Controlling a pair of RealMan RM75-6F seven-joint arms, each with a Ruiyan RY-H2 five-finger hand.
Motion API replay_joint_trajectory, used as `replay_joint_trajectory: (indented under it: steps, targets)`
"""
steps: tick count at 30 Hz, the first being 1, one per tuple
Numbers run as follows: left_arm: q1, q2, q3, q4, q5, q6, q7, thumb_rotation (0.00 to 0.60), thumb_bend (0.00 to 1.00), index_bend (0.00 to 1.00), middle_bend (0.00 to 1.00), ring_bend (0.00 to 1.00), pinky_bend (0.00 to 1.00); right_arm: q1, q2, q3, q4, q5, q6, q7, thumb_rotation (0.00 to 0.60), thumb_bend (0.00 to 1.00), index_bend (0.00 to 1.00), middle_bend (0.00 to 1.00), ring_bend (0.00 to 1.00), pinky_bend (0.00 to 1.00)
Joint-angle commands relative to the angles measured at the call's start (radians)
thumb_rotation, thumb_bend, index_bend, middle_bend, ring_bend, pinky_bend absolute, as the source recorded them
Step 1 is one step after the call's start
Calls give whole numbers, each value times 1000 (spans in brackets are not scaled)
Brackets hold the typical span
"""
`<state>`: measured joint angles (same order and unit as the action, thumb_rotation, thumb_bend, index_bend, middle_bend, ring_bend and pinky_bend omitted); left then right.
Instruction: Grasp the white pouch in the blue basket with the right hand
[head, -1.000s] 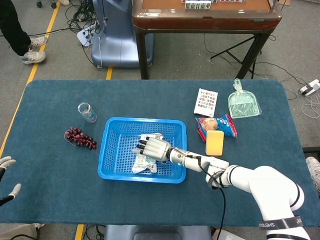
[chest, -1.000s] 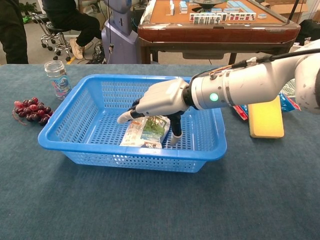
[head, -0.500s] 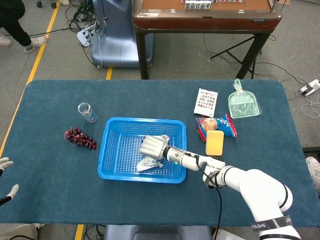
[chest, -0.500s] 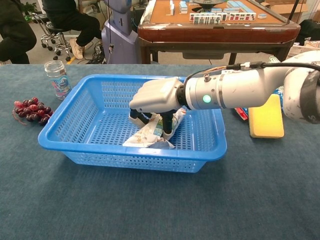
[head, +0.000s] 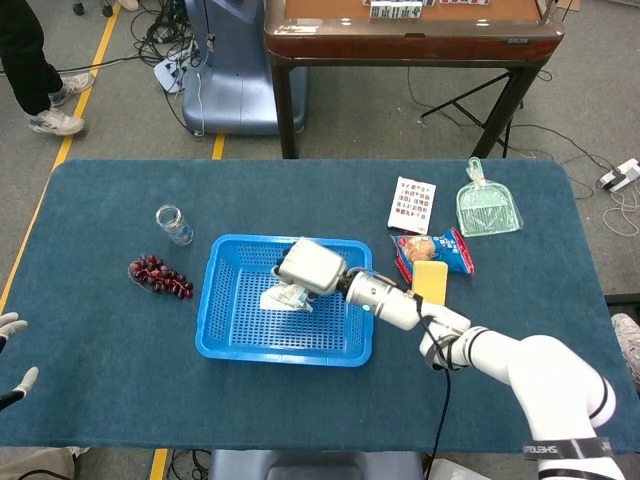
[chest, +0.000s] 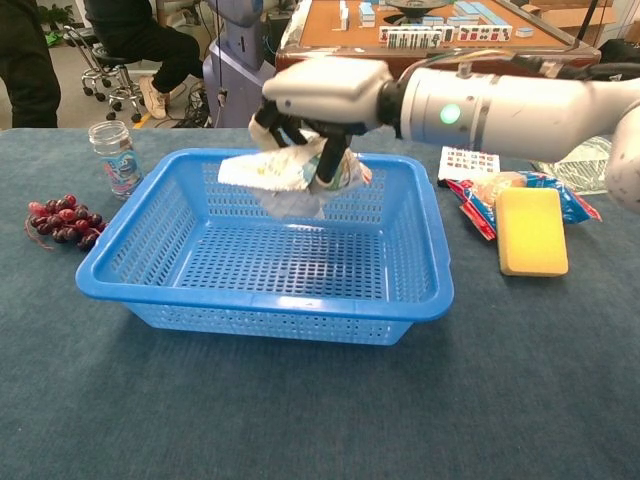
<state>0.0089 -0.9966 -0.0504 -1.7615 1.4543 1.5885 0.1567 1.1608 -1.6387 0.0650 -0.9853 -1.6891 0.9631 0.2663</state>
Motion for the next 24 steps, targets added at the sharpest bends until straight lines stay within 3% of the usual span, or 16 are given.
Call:
replay_joint_trajectory:
  steps: [1, 8, 12, 14, 20, 24]
  targets:
    - [-2, 0, -1, 1, 4, 0, -2, 600, 274, 326, 212, 150, 143, -67, 97, 37, -89, 52, 66, -32, 600, 390, 683, 596, 563, 656]
    - [-7, -5, -2, 2, 13, -5, -6, 600, 274, 326, 213, 151, 143, -195, 239, 42, -198, 159, 103, -92, 600, 385, 683, 579, 563, 656]
    - [-14, -11, 0, 1, 26, -11, -2, 600, 274, 326, 212, 151, 143, -239, 270, 28, -189, 223, 46, -124, 600, 367, 677, 545, 527, 645]
    - [-16, -12, 1, 0, 32, -12, 2, 600, 274, 326, 212, 150, 143, -243, 270, 23, -177, 250, -1, -133, 600, 343, 627, 512, 482, 602]
    - [-16, -13, 3, -6, 40, -7, 5, 600, 274, 326, 212, 151, 143, -234, 260, 26, -162, 306, -118, -145, 600, 183, 199, 232, 202, 347]
    - [-12, -11, 4, -3, 35, -6, 2, 600, 274, 326, 213, 151, 143, -246, 275, 38, -178, 318, -116, -156, 600, 151, 66, 139, 116, 269]
